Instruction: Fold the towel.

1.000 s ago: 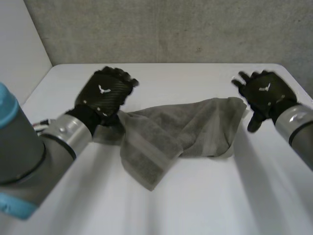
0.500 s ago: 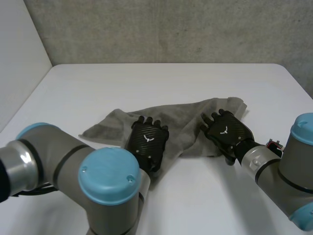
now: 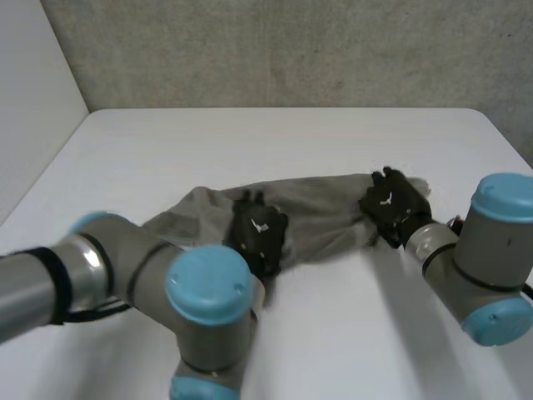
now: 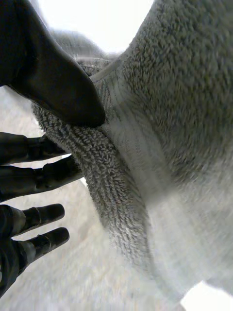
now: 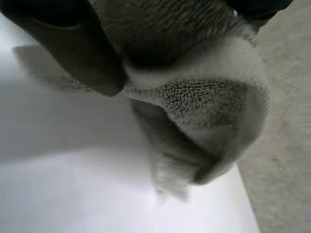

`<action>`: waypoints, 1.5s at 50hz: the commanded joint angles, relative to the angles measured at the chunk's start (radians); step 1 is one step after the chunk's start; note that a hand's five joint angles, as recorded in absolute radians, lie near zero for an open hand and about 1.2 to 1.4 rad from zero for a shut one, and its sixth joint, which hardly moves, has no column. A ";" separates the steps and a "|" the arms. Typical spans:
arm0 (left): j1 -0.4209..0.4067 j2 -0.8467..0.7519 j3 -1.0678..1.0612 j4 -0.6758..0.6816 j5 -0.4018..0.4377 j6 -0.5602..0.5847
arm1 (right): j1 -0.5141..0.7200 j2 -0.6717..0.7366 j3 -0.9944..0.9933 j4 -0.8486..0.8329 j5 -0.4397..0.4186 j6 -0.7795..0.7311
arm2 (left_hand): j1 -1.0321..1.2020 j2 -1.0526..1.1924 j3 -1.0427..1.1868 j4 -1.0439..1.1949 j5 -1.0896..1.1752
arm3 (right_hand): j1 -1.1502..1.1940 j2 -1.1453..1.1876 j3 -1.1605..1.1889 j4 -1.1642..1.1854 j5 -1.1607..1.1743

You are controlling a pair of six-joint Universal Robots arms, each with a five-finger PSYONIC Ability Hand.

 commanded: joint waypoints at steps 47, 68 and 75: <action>0.576 0.618 0.118 0.537 0.461 -0.160 | -0.294 -0.276 -0.677 -0.123 -0.346 1.061 | 0.087 0.082 -0.042 -0.051 0.080 | 0.060 0.039 -0.033 -0.058 0.028; 0.699 0.502 -0.355 0.442 0.856 -0.235 | -0.304 -0.175 -0.220 -0.121 -0.790 0.902 | 0.087 0.082 -0.042 -0.051 0.080 | 0.005 -0.017 -0.033 -0.058 -0.028; 0.702 0.403 -0.461 0.399 0.935 -0.182 | -0.301 -0.056 -0.135 -0.058 -0.823 0.708 | 0.087 0.082 -0.042 -0.051 0.080 | 0.008 -0.014 -0.033 -0.058 -0.025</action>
